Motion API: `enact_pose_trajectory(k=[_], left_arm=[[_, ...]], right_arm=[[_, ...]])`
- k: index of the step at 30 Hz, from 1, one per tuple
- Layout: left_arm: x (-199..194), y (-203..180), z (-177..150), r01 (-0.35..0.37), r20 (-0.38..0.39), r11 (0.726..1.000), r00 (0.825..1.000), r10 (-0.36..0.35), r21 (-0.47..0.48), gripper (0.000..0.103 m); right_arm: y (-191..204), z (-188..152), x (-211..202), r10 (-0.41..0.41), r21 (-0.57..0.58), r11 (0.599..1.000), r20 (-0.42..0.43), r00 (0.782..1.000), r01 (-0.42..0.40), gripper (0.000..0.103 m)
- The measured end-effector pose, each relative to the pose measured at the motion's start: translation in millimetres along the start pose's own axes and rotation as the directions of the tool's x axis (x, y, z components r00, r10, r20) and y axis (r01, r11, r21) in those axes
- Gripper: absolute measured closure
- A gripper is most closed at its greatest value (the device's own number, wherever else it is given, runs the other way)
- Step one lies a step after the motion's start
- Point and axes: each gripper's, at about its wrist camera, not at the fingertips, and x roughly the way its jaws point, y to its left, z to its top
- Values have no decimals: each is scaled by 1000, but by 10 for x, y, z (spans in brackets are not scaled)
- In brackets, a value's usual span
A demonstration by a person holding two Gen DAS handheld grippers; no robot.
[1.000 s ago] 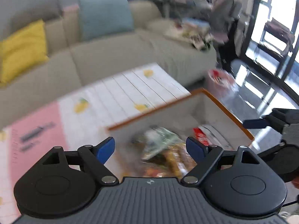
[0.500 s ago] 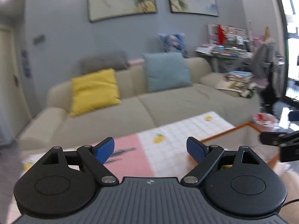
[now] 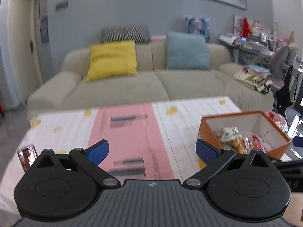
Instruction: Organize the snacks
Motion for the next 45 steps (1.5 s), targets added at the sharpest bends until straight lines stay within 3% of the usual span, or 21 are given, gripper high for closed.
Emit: enact_pose_trajectory(k=[4,10,18,45], left_arm=[[85,-8,-76,-54,-63,998,997,55,11,0],[68,-30,-168,-58,-94,998,994,60,20,0],[37,-81,-170,-48,-91,998,994,52,46,0],[12,-75,-155,-33,-98,998,995,38,46,0]], right_arm=[[68,-107,72,4,-40,999,-33,999,-5,3],[83,-169,94,3,-48,999,-52,999,-5,3],[-6,-190,131,-9,5,1000,-67,998,10,3],[28,-192,89,-10,0,1000,-47,999,10,3]])
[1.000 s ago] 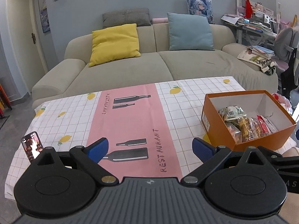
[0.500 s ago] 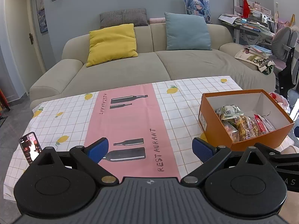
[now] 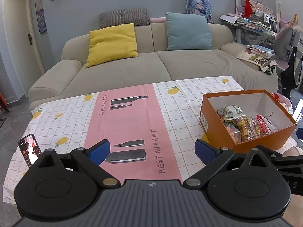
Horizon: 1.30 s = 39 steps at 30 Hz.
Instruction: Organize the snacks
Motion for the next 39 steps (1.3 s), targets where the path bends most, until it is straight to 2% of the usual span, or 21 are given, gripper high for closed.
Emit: enact_pose_trajectory(k=[20,39], left_arm=[[-53,-25,22,6,30,1000,1000,-6,11,0],[-96,-40,17,5,49,1000,999,-6,15,0]], right_arm=[[-43,7,-50,-9,12,1000,36,999,9,3],[-56,12,-43,-8,19,1000,37,999,8,3]])
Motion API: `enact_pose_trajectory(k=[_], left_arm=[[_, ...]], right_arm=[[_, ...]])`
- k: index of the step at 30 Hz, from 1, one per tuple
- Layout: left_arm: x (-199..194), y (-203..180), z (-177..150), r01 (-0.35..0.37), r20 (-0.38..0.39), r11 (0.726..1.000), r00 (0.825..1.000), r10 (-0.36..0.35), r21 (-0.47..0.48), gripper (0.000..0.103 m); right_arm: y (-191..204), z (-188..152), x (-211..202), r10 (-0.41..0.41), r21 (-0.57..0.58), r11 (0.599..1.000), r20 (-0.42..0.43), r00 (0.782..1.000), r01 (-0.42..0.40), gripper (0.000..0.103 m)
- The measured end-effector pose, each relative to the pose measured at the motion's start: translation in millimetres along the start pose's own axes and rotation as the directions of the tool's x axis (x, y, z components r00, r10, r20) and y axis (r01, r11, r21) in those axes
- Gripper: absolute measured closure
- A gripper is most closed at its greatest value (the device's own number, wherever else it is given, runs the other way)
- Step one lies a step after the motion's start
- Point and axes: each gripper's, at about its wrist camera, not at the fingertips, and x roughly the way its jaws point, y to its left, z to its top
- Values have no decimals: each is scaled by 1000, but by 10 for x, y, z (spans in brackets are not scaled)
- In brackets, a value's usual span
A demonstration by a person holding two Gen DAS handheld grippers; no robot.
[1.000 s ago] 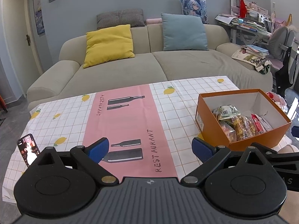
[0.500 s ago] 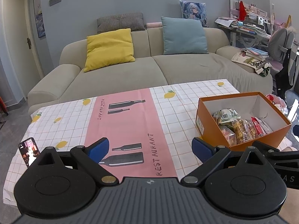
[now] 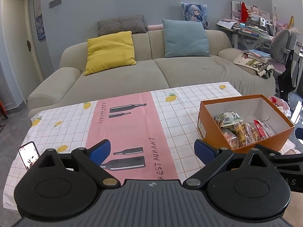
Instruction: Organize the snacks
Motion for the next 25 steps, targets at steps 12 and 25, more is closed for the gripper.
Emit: enact_pose_trajectory(k=[12,25], left_arm=[[-6,1,7,5,-2,1000,1000,-5,-5,0],[-16,-11,1,2,2,1000,1000,-2,-5,0]], right_arm=[[-18,5,30,4,0,1000,-13,1000,-4,3],[-15,-12,47,6,-1,1000,-17,1000,-6,3]])
